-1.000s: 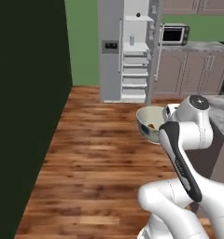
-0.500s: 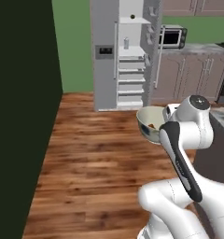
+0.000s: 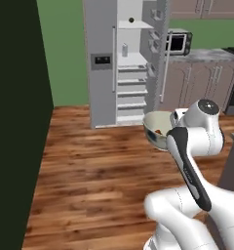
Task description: Pick the chicken drumstick and squash from their plates and place them in the bowl. Then put the bowl in the fridge.
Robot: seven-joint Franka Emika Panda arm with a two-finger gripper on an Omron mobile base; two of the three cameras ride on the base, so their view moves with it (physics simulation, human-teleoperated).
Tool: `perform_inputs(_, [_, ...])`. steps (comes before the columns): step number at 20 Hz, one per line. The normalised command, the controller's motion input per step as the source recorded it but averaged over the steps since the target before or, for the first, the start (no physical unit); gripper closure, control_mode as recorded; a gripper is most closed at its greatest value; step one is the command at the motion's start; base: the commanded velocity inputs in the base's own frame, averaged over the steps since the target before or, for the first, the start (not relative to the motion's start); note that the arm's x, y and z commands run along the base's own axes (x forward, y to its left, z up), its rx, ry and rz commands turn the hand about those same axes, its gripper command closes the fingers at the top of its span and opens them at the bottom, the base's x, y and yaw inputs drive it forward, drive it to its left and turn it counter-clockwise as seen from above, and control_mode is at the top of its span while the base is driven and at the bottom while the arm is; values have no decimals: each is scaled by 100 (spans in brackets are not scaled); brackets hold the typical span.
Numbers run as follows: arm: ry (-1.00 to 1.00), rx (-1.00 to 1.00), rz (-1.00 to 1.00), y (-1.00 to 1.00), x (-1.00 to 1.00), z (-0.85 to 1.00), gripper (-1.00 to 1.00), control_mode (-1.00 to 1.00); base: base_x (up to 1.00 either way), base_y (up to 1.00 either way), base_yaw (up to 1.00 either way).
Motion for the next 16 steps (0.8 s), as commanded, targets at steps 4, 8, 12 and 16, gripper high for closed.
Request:
perform_inputs(4, [0, 0, 0, 0, 0, 0, 100, 100, 92, 21, -17])
perform_inputs(8, [0, 0, 0, 0, 0, 0, 100, 100, 94, 22, -12])
perform_inputs(12, [0, 0, 0, 0, 0, 0, 100, 100, 94, 21, -7])
perform_inputs(16, [0, 0, 0, 0, 0, 0, 100, 100, 94, 20, -7])
